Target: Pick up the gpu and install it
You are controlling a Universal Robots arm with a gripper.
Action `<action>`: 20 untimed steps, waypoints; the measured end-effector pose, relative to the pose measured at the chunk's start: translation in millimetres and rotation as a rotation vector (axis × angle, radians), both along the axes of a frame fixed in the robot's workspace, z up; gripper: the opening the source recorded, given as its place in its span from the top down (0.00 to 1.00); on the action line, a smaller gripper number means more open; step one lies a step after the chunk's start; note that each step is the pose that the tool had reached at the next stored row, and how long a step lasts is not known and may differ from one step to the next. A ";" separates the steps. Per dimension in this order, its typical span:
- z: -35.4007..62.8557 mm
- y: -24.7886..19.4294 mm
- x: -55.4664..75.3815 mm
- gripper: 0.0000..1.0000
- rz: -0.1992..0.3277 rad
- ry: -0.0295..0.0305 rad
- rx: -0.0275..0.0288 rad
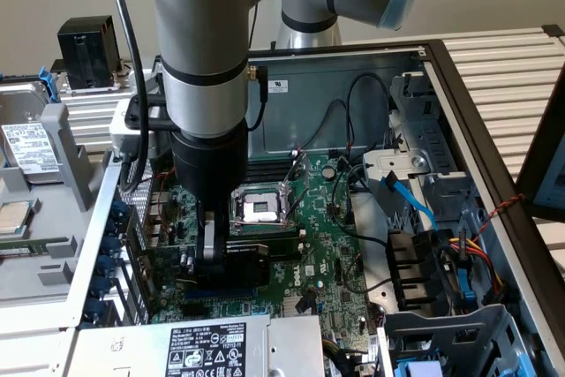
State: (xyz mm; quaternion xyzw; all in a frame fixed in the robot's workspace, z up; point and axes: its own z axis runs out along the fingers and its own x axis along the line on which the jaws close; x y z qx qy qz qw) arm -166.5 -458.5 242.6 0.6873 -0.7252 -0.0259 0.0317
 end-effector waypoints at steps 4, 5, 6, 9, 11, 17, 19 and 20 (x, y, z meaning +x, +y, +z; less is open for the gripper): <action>-0.2 0.3 -0.4 0.73 0.001 -0.0001 0.0000; -0.3 0.4 -0.6 0.73 0.001 -0.0003 -0.0001; -0.3 0.5 -0.9 0.73 0.001 -0.0008 -0.0001; -0.4 0.7 -1.3 0.73 0.002 -0.0018 -0.0002; -0.6 0.7 -1.5 0.73 0.002 -0.0023 -0.0002; -2.3 0.7 -1.5 0.73 0.002 -0.0031 -0.0003; -2.4 0.7 -1.5 0.73 0.002 -0.0031 -0.0003; -2.5 0.7 -1.5 0.73 0.002 -0.0032 -0.0002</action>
